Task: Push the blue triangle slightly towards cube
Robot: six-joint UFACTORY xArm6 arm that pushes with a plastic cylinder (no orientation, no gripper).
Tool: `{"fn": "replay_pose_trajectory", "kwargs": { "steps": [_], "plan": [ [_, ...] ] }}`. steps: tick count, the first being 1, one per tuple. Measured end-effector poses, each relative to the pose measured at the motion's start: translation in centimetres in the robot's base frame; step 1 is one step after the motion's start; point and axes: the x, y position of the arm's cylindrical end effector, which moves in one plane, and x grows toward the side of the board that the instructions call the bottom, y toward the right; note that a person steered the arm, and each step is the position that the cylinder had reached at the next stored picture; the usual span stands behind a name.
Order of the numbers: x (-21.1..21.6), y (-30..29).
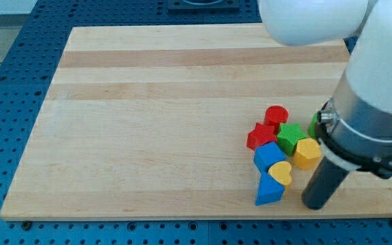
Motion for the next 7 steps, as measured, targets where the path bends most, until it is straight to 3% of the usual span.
{"fn": "replay_pose_trajectory", "kwargs": {
  "steps": [2,7],
  "plan": [
    [0.4,-6.3],
    [0.2,-7.3]
  ]
}}
